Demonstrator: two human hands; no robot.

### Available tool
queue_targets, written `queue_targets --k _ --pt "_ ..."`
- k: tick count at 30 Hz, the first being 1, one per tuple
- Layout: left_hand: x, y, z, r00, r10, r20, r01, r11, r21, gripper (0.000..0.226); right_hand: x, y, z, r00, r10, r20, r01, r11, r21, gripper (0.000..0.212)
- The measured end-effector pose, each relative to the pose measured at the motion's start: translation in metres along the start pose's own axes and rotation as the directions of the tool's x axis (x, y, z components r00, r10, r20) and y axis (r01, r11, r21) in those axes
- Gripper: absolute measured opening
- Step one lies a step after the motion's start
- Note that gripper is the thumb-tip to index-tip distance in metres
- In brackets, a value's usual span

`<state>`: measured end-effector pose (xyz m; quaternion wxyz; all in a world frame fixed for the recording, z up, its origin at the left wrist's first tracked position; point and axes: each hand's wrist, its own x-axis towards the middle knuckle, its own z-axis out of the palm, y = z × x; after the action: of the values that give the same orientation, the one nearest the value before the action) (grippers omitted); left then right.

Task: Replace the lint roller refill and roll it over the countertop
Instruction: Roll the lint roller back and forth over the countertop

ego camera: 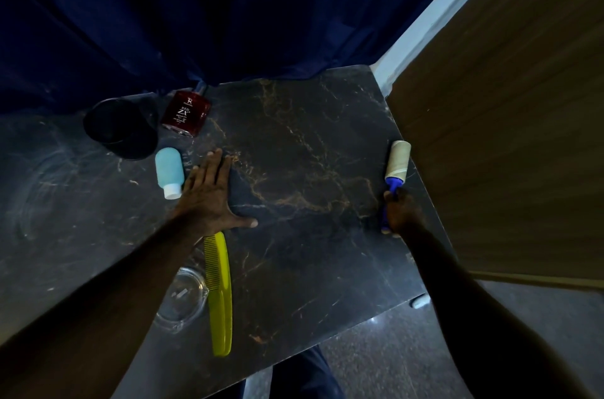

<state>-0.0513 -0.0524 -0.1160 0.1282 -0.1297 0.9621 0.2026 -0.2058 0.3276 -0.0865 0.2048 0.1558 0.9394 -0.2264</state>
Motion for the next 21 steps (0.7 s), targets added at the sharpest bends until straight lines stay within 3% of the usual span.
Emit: queue_targets --k 11,15,21 --pt "-0.001 0.002 -0.004 1.000 -0.001 0.021 0.001 1.000 0.003 0.163 -0.008 -0.013 0.002 0.990 -0.143 0.011 0.143 0.983 -0.112 0.035" --pt "-0.002 0.003 -0.005 1.000 -0.004 0.025 0.004 1.000 0.003 0.163 -0.019 -0.028 0.014 0.982 -0.158 0.103 0.169 0.980 -0.105 0.039" --pt "-0.003 0.005 -0.008 0.999 -0.014 0.046 0.014 1.000 0.011 0.162 -0.049 -0.061 0.040 0.946 -0.289 0.147 0.318 0.918 -0.237 0.041"
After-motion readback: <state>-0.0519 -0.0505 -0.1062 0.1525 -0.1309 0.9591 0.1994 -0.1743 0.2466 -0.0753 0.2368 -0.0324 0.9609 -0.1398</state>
